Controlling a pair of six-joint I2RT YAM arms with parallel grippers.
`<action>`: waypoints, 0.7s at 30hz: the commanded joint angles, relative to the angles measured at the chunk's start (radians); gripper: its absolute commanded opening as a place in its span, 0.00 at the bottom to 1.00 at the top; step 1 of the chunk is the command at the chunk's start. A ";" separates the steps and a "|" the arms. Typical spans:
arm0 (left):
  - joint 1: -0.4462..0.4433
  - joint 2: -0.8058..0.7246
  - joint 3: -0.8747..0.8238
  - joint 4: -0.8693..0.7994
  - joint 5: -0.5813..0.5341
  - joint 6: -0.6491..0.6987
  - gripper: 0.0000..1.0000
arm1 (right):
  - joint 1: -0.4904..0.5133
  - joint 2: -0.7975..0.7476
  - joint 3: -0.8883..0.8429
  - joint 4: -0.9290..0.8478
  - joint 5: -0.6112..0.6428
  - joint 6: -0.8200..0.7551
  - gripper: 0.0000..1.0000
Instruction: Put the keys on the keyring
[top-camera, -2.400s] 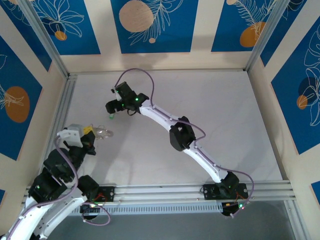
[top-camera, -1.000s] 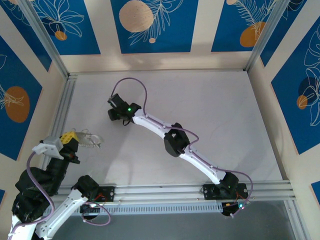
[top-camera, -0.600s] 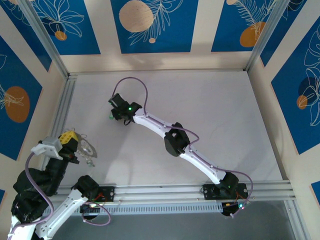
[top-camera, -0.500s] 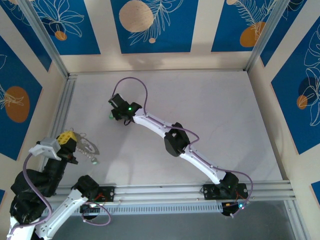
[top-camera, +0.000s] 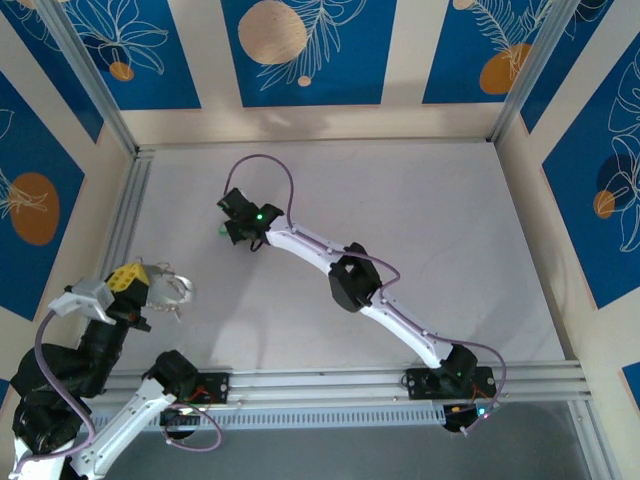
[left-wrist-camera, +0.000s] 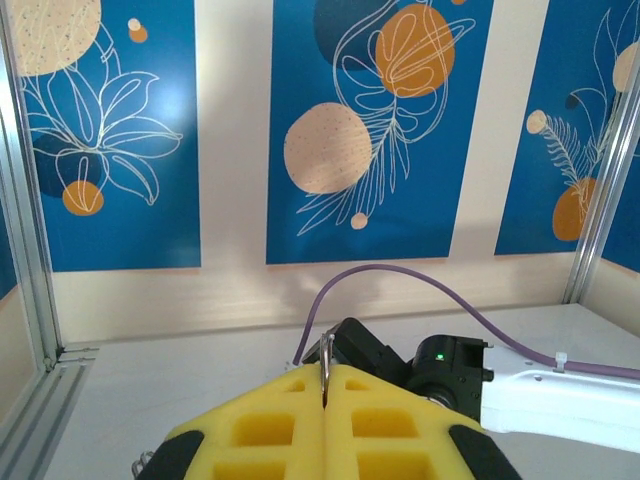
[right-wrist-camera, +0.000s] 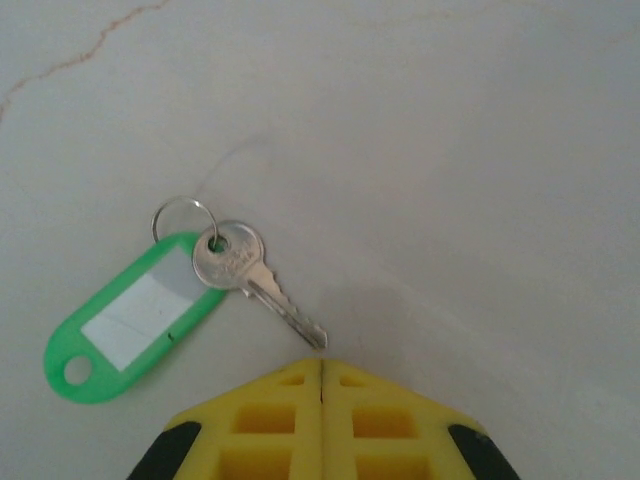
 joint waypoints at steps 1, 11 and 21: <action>0.009 -0.012 0.024 0.013 0.015 0.027 0.00 | -0.002 -0.063 -0.138 -0.162 -0.057 -0.004 0.00; 0.007 -0.012 0.021 -0.038 -0.015 -0.004 0.00 | 0.007 -0.135 -0.121 0.005 -0.161 0.156 0.77; 0.008 -0.012 0.040 -0.058 0.018 -0.017 0.00 | 0.001 0.049 0.088 0.123 -0.151 0.269 0.99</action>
